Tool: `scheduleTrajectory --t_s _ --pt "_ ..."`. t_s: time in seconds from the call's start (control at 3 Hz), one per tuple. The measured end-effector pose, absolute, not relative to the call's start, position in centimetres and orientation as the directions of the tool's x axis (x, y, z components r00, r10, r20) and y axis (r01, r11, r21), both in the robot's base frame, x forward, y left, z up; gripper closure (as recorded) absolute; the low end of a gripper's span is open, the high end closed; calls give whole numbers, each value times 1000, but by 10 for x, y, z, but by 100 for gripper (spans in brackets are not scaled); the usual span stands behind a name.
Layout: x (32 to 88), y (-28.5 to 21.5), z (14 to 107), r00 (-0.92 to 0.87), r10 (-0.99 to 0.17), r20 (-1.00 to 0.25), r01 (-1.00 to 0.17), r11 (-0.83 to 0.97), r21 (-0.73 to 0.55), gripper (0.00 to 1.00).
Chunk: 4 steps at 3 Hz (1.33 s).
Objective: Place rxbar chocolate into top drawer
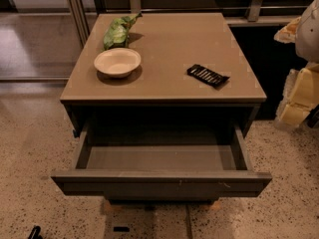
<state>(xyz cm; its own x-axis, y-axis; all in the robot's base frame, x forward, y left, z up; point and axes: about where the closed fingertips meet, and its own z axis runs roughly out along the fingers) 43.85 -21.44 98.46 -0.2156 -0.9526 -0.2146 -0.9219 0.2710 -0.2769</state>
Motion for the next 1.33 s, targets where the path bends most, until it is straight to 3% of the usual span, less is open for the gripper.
scheduleTrajectory --t_s 0.33,0.67,1.33 --pt "439 -214 985 -216 -953 -215 -922 271 -277 0" --pt "462 -221 978 -251 -922 -294 -896 336 -289 0" --pt "533 -234 956 -354 -825 -441 -858 474 -198 0"
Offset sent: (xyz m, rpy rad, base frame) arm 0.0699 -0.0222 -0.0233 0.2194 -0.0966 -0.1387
